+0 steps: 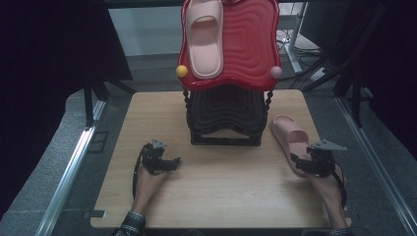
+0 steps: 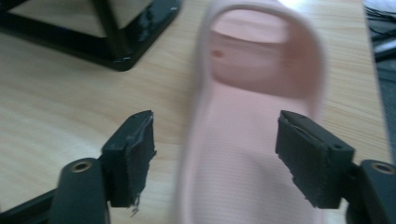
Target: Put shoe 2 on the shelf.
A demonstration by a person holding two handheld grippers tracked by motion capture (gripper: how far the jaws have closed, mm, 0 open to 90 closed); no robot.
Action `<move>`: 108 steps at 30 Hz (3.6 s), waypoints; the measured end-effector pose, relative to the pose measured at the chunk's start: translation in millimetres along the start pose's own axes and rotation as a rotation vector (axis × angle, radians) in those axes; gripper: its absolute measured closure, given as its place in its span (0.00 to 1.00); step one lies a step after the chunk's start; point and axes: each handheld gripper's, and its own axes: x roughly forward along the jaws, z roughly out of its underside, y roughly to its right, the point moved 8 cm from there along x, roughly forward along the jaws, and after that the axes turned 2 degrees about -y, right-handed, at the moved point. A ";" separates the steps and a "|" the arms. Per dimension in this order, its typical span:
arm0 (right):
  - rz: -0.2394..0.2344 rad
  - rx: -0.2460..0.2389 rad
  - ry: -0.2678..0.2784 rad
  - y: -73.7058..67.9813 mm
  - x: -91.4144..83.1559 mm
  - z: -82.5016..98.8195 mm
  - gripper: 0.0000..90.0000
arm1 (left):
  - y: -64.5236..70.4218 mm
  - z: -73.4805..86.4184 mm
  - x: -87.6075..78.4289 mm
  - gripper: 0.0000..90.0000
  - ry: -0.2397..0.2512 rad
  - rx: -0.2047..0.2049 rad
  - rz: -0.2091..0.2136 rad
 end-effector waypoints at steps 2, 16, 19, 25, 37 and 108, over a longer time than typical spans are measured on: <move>0.012 0.019 0.005 7.7 2.0 -0.9 0.43 | 0.0 0.0 0.0 0.05 0.001 -0.001 -0.001; 0.134 0.034 0.001 49.5 27.5 -16.1 0.73 | -0.1 0.0 -0.1 0.05 0.002 -0.001 -0.003; 0.127 0.039 0.004 54.6 33.7 -19.9 0.74 | 0.0 0.0 -0.1 0.05 0.002 -0.002 -0.003; 0.105 0.014 0.003 55.4 43.8 -27.1 0.82 | 0.1 0.0 -0.2 0.05 0.002 -0.003 -0.003; 0.129 -0.010 -0.036 59.6 49.7 -22.2 0.93 | 0.2 0.1 -0.3 0.05 0.002 -0.003 -0.003; 0.260 0.183 0.540 29.7 -48.9 -194.8 0.93 | 1.3 0.1 -0.4 0.06 0.007 -0.008 -0.003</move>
